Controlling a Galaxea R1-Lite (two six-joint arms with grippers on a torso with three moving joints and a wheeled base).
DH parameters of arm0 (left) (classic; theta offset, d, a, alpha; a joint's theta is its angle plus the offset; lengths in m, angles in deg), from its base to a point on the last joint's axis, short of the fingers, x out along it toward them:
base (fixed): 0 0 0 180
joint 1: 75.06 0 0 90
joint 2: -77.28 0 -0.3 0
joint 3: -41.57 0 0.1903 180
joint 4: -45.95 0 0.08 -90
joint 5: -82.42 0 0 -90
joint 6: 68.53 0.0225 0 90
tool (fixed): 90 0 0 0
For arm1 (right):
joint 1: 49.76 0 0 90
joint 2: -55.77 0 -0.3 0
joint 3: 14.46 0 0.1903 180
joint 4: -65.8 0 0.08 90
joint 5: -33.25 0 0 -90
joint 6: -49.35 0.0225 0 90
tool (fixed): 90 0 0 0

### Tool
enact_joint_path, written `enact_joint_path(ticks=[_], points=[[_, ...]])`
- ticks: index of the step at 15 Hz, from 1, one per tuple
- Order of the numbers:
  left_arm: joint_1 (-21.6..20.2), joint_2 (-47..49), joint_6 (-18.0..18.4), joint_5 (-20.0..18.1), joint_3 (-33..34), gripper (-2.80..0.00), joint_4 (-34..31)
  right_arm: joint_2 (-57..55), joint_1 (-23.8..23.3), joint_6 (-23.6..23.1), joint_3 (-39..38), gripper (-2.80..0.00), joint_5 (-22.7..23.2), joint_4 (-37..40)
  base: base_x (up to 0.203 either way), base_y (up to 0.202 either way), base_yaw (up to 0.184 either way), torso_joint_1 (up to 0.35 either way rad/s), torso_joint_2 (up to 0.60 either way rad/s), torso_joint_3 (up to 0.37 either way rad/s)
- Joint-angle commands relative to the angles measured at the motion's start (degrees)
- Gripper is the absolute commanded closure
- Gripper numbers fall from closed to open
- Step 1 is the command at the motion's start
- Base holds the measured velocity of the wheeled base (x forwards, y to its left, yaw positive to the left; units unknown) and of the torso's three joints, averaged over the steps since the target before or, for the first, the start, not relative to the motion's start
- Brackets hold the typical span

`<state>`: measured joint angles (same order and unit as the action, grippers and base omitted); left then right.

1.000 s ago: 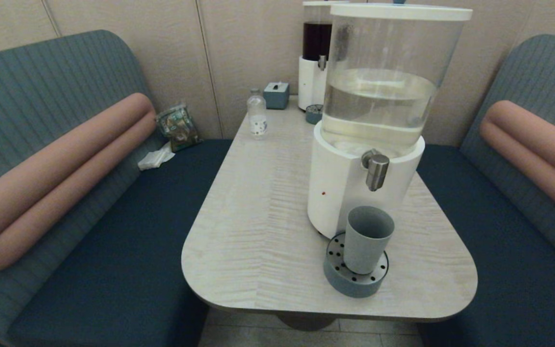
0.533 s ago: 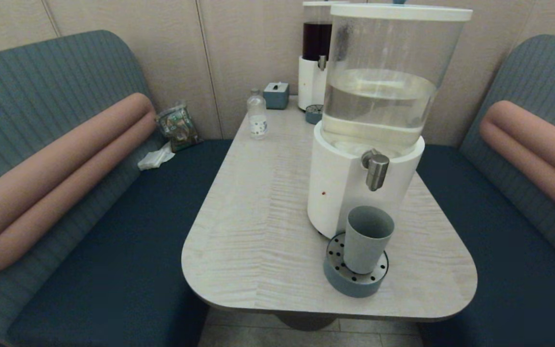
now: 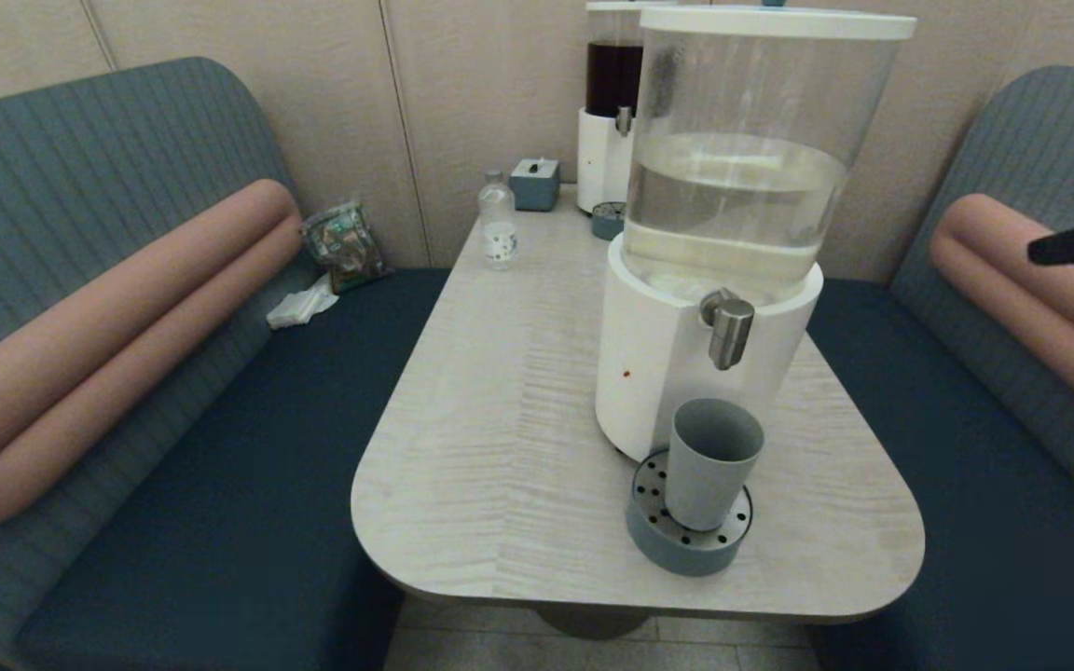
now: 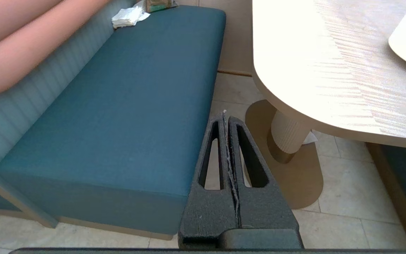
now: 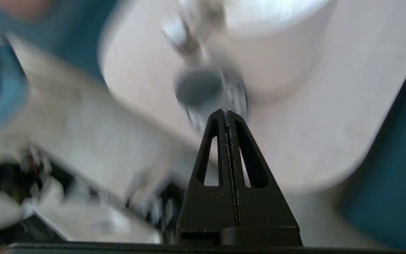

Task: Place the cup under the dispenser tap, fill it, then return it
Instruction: Turn on the faucet

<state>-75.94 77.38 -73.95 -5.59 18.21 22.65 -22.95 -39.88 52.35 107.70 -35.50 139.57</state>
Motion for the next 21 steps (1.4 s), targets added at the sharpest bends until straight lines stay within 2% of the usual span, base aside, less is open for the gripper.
enact_joint_path(ticks=[1, 3, 5, 9, 11, 13, 18, 21], points=[[-0.1, 0.2, -0.1, 0.0, 0.1, 0.0, 0.0, -8.7, 1.2, -3.1, 5.6, 0.0, -1.6, 8.6, 0.0, 0.0, 0.0, 0.0, 0.0, 0.0], [0.0, 0.2, 0.0, 0.0, 0.1, 0.0, 0.0, -9.7, 3.3, -12.3, 4.2, 0.0, -8.8, 9.6, 0.0, 0.0, 0.0, 0.0, 0.0, 0.0], [-0.1, 0.2, -0.1, 0.0, 0.1, 0.0, 0.0, -10.4, 5.2, -18.6, 3.4, 0.0, -12.0, 6.3, 0.0, 0.0, 0.0, 0.0, 0.0, 0.0], [0.0, 0.1, 0.0, 0.0, 0.1, 0.0, 0.0, -11.9, 7.8, -20.6, 4.1, 0.0, -12.5, -2.6, 0.0, 0.0, 0.0, 0.0, 0.0, 0.0], [0.0, 0.2, -0.1, 0.0, 0.1, 0.0, 0.0, -13.9, 8.2, -21.0, 5.0, 0.0, -12.4, -3.2, 0.0, 0.0, 0.0, 0.0, 0.0, 0.0], [0.0, 0.1, 0.0, 0.0, 0.1, 0.0, 0.0, -15.5, 9.1, -23.4, 5.2, 0.0, -12.4, -4.4, 0.0, 0.0, 0.0, 0.0, 0.0, 0.0], [0.0, 0.1, 0.0, 0.0, 0.1, 0.0, 0.0, -20.2, 13.0, -24.5, 6.7, 0.0, -12.4, -7.7, 0.0, 0.0, 0.0, 0.0, 0.0, 0.0], [0.0, 0.1, 0.0, 0.0, 0.1, 0.0, 0.0, -22.9, 13.7, -25.1, 8.9, 0.0, -12.3, -7.5, 0.0, 0.0, 0.0, 0.0, 0.0, 0.0]])
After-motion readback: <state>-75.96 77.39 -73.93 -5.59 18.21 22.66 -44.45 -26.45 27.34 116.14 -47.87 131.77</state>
